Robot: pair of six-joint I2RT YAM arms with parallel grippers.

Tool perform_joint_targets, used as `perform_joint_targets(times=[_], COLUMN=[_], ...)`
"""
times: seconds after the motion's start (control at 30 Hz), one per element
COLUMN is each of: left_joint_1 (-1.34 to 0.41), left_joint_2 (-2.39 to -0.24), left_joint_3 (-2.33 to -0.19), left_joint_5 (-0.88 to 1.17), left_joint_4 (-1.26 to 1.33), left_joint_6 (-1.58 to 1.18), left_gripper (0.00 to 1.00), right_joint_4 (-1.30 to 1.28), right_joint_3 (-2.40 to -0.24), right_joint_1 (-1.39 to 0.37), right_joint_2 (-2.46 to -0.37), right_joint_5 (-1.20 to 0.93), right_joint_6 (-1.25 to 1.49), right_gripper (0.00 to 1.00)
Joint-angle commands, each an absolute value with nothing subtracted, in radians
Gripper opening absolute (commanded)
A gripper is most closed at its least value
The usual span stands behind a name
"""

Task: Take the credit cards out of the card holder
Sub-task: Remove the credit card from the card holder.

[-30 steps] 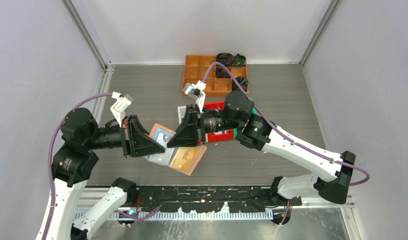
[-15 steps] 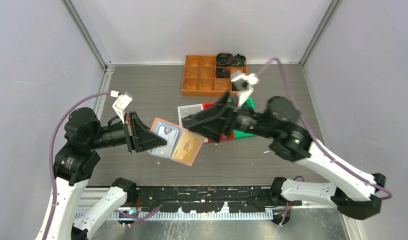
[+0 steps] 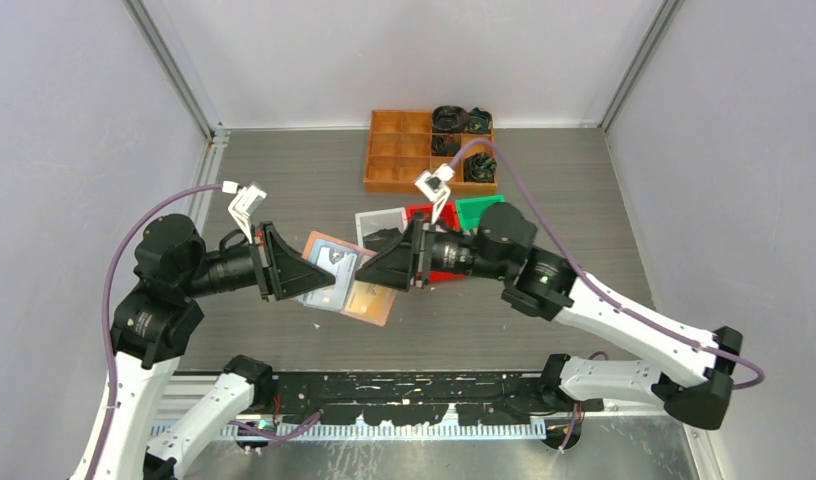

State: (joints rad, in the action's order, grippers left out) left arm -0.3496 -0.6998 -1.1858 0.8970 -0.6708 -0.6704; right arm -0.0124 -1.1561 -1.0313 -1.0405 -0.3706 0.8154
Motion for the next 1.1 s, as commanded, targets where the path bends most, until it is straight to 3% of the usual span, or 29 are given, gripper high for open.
perform_joint_targets(times=[0.0,0.53,0.7,0.93,1.07], left_joint_1=[-0.348,-0.349,-0.348,-0.349,-0.349], left_joint_2=[-0.693,-0.678,-0.678,-0.684,-0.683], left_joint_3=[-1.199,-1.170,-1.155,-1.155,-1.155], left_joint_5=[0.901,0.973,0.970,1.005,1.020], left_joint_4=[-0.605,-0.475,-0.466,-0.445,-0.430], left_joint_6=[-0.696,-0.851,-0.858,-0.876,-0.890], left_gripper=[0.00,0.00,0.04,0.16,0.27], right_joint_4=[0.126,0.261,0.389,0.410,0.431], right_joint_3=[-1.123,-1.099,-1.075,-1.032,-0.999], right_joint_1=[-1.035,-1.035,-1.035,-1.035,-1.035], right_joint_2=[-1.053,-1.128,-1.134,-1.115,-1.083], right_joint_5=[-0.440,-0.474,-0.461,-0.399,-0.404], right_joint_6=[0.904,0.967,1.009,1.010,0.995], right_gripper=[0.52,0.48,0.37,0.12,0.07])
